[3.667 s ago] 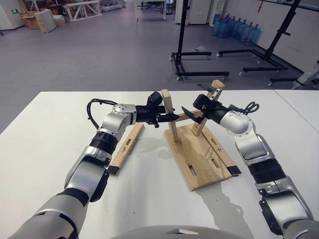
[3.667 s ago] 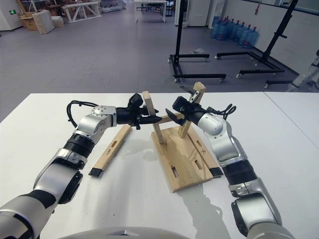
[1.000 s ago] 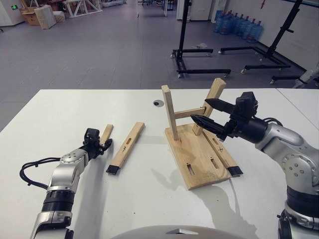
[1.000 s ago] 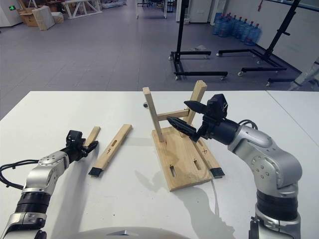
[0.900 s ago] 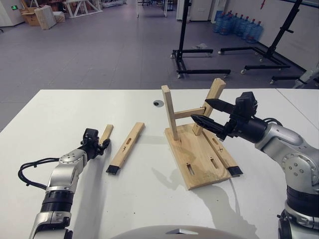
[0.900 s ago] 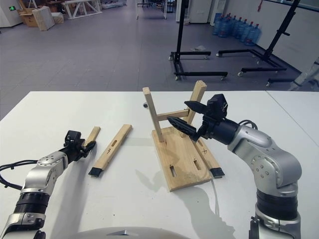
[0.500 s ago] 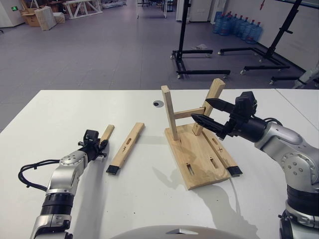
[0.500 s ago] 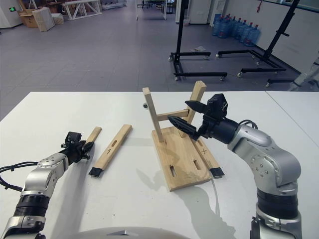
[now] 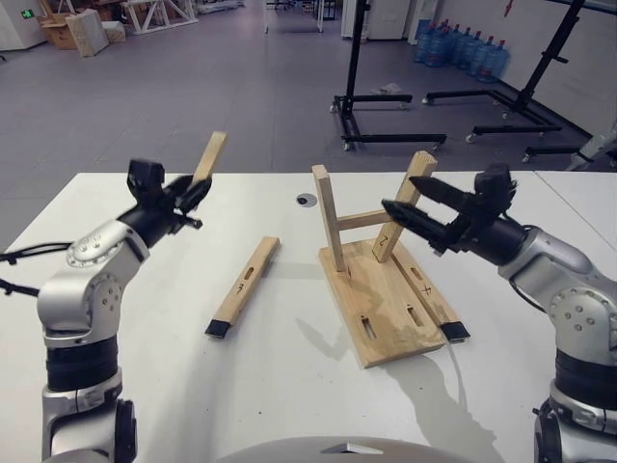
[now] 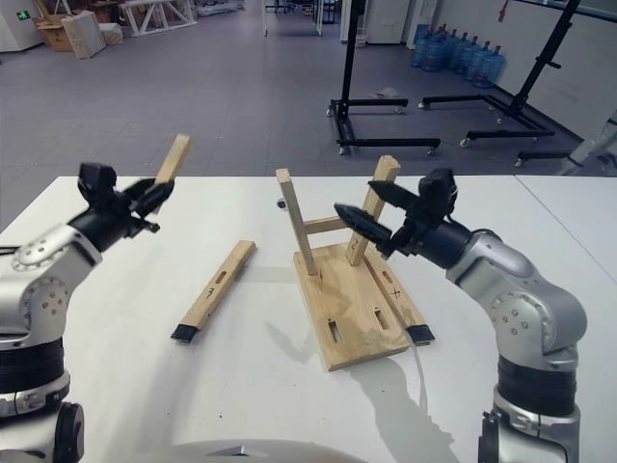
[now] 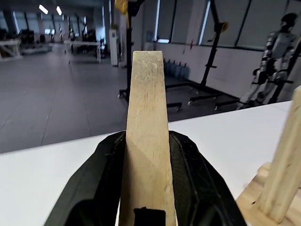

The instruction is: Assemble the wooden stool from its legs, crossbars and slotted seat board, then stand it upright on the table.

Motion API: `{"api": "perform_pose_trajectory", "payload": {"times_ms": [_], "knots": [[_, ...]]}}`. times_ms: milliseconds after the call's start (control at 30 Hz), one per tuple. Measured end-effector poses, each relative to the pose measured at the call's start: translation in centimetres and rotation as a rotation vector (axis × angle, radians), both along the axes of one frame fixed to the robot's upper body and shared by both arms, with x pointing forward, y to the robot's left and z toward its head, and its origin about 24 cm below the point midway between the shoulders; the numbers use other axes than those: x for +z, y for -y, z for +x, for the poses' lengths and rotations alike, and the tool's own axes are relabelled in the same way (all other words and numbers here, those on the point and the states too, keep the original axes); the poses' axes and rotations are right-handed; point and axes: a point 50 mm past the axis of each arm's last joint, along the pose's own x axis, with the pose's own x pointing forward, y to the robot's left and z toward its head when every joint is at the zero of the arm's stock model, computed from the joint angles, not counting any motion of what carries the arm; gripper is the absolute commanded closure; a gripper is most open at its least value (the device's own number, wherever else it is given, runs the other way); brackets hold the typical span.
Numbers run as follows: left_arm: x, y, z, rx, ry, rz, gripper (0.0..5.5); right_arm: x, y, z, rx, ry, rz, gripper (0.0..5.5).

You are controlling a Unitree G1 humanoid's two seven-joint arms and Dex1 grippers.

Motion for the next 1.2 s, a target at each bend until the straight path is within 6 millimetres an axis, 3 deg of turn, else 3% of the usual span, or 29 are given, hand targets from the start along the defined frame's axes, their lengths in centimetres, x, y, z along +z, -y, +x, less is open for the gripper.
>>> {"api": "perform_pose_trajectory", "payload": {"times_ms": [100,233,400,567,767,867,1067,1200], "knots": [[2.2,1.2,-0.9,-0.084,0.09,-0.034,4.22,1.6,-1.0,0.4,0.031,0.046,0.114,0.25],[3.2,2.5,-0.9,-0.136,0.127,-0.02,4.22,2.5,-2.1,0.7,0.039,0.046,0.209,0.25],[4.3,3.2,-0.5,-0.102,0.212,0.029,4.22,6.2,-3.2,1.6,0.08,0.087,0.361,0.25],[4.7,4.1,0.8,-0.056,0.283,0.065,4.22,7.9,-4.4,2.7,0.072,0.044,0.484,0.25],[5.0,7.3,2.7,-0.141,0.395,0.141,4.22,10.4,-5.2,4.3,0.032,-0.012,0.581,0.25],[5.0,8.9,3.3,-0.189,0.445,0.186,4.22,11.9,-6.9,5.3,0.083,-0.093,0.638,0.25],[4.6,10.3,3.5,-0.219,0.46,0.19,4.22,10.6,-10.8,5.8,0.161,-0.267,0.608,0.25],[4.4,10.6,3.6,-0.224,0.451,0.19,4.22,9.5,-11.1,6.1,0.141,-0.322,0.615,0.25]]}}
